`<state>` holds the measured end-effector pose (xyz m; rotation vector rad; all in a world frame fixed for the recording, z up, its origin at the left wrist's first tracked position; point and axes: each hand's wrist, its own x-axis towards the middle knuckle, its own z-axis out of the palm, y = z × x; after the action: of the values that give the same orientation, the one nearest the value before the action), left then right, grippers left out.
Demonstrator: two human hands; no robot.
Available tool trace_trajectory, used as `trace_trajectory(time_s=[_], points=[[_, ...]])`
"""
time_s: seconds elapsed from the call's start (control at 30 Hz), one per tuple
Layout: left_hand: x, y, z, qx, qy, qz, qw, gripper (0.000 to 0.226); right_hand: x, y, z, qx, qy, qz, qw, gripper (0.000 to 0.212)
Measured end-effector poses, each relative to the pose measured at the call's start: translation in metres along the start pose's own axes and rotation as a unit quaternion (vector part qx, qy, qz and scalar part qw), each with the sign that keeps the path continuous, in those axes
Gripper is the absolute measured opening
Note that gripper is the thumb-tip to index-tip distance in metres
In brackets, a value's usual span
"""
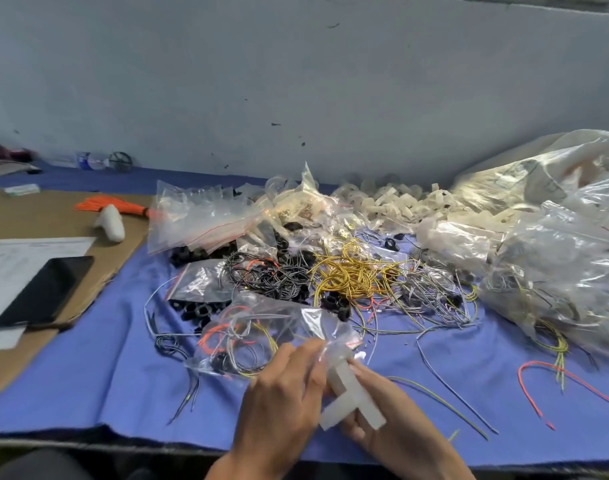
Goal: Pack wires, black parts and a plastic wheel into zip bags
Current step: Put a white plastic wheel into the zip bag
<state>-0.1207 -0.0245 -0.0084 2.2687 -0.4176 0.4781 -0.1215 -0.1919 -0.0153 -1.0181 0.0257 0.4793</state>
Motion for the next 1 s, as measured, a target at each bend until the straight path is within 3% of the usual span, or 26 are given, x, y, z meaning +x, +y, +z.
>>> trace_trajectory(time_s=[0.2, 0.33, 0.47, 0.57, 0.67, 0.73, 0.83, 0.9, 1.0], points=[[-0.003, 0.007, -0.018, 0.071, -0.044, 0.021, 0.996, 0.046, 0.011, 0.002, 0.01, -0.026, 0.096, -0.046, 0.994, 0.048], [-0.001, 0.01, -0.026, 0.078, -0.049, 0.012, 0.996, 0.045, 0.004, -0.004, 0.018, -0.089, 0.021, -0.055, 0.994, 0.038], [0.001, 0.013, -0.032, 0.1, -0.062, 0.013, 0.993, 0.038, 0.002, -0.006, 0.023, -0.221, -0.022, -0.077, 0.972, 0.029], [0.001, 0.018, -0.034, 0.163, -0.046, 0.045, 0.984, 0.033, 0.004, -0.008, 0.026, -0.296, -0.024, -0.087, 0.951, 0.021], [-0.002, 0.018, -0.031, 0.164, -0.078, 0.077, 0.98, 0.032, 0.009, -0.004, 0.028, -0.347, 0.008, -0.098, 0.933, 0.013], [-0.005, 0.017, -0.032, 0.165, -0.094, 0.085, 0.978, 0.035, 0.013, 0.001, 0.028, -0.283, 0.029, -0.103, 0.953, 0.015], [-0.01, 0.015, -0.035, 0.144, -0.094, 0.077, 0.982, 0.044, 0.017, 0.003, 0.025, -0.058, 0.041, -0.102, 0.992, 0.021], [-0.011, 0.014, -0.035, 0.142, -0.084, 0.076, 0.983, 0.04, 0.021, 0.003, 0.025, 0.076, 0.04, -0.097, 0.992, 0.021], [-0.01, 0.017, -0.032, 0.143, -0.061, 0.079, 0.985, 0.037, 0.022, 0.002, 0.037, 0.153, -0.02, -0.065, 0.986, 0.025]])
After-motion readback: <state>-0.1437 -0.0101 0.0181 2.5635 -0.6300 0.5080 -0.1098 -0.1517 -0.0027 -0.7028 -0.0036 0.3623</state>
